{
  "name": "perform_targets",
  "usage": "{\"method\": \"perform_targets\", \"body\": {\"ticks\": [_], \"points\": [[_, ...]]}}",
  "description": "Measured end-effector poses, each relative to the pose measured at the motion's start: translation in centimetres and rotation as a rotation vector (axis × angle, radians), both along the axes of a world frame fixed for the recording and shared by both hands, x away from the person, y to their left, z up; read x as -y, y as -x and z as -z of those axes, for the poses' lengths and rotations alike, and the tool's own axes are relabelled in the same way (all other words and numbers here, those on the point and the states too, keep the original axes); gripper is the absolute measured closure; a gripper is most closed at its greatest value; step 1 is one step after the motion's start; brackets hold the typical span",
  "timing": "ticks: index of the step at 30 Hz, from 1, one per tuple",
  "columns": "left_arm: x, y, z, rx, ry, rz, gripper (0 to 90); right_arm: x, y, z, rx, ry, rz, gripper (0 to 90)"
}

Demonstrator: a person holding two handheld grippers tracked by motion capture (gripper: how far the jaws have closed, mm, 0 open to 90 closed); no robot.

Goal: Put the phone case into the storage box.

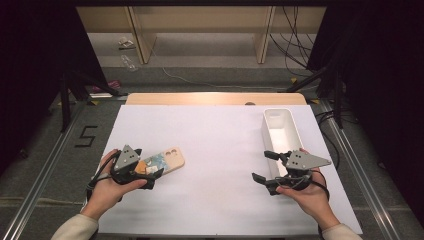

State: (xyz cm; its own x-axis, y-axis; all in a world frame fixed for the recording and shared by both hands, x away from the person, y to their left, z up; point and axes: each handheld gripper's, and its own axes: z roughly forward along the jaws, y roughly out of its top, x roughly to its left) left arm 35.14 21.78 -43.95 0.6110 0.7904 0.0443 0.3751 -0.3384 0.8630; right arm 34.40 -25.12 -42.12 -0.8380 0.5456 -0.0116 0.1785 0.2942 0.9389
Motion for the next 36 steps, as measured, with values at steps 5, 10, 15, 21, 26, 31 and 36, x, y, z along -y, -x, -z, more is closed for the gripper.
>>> {"method": "perform_targets", "body": {"ticks": [5, 10, 15, 21, 26, 31, 36], "points": [[-0.1, 0.0, -0.1, 0.003, 0.001, -0.002, 0.7, 0.0, 0.0, 0.0, 0.002, 0.0, 0.001, 16.5], [-0.3, -0.2, -0.2, -0.001, -0.017, -0.033, 6.2, -0.1, 0.0, 0.0, 0.002, 0.0, 0.001, 16.6], [-1.3, -1.5, 0.0, -0.043, -0.058, -0.158, 43.4, -0.1, 0.0, 0.0, 0.0, 0.004, 0.003, 16.7], [-2.6, -3.4, 0.8, -0.095, -0.111, -0.226, 87.1, -0.3, 0.0, 0.1, 0.0, 0.006, 0.002, 16.8], [-3.2, -5.0, 1.8, -0.128, -0.172, -0.251, 89.8, -0.4, 0.0, 0.1, -0.003, 0.012, 0.004, 16.9], [-4.0, -6.3, 3.0, -0.163, -0.2, -0.254, 89.8, -0.4, -0.1, 0.1, -0.002, 0.007, 0.002, 16.9], [-4.5, -6.7, 3.8, -0.193, -0.218, -0.254, 89.9, -0.3, -0.1, 0.1, -0.003, 0.005, 0.006, 17.1]]}}
